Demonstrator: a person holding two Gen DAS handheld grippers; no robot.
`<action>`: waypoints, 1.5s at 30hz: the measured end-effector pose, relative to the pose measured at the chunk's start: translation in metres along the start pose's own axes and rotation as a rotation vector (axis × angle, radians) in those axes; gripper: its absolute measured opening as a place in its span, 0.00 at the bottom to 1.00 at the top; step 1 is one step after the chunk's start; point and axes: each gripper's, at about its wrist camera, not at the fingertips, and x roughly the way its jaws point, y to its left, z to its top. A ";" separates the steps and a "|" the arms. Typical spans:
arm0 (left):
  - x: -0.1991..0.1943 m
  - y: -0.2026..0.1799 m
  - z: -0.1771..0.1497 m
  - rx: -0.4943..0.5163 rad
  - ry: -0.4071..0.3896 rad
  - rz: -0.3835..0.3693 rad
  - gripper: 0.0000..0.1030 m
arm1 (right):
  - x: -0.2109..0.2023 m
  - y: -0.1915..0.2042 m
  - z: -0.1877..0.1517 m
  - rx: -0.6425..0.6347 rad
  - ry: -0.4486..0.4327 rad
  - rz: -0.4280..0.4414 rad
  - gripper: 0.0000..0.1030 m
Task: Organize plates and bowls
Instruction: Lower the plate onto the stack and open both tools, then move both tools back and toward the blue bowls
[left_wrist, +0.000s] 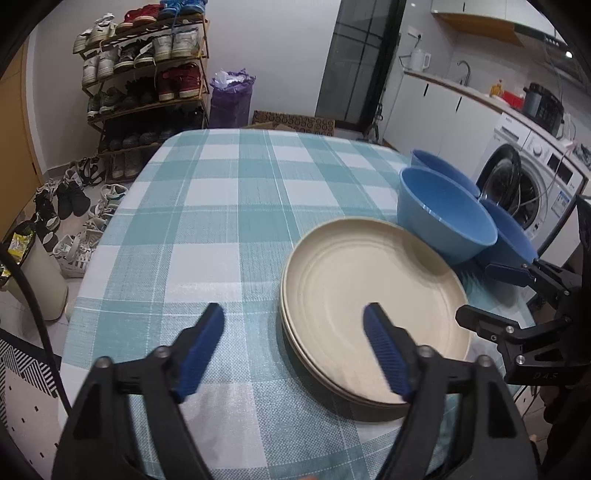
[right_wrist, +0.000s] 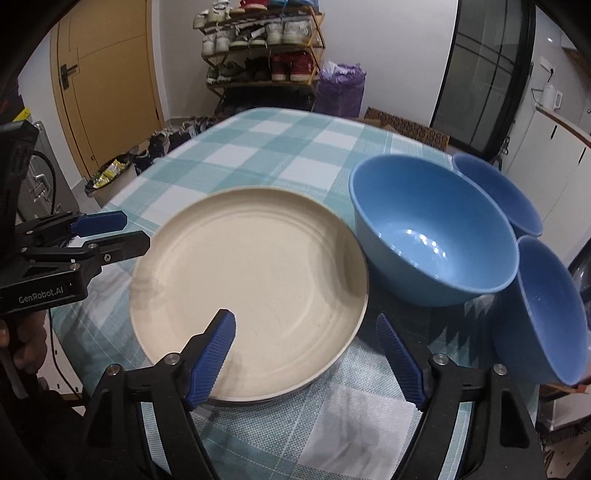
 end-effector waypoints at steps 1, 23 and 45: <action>-0.004 0.001 0.002 -0.004 -0.010 -0.007 0.83 | -0.005 0.000 0.001 -0.001 -0.009 0.004 0.79; -0.038 -0.074 0.057 0.082 -0.157 -0.078 1.00 | -0.138 -0.103 0.014 0.144 -0.252 -0.038 0.99; -0.007 -0.164 0.141 0.151 -0.167 -0.117 1.00 | -0.199 -0.254 0.012 0.369 -0.310 -0.134 0.99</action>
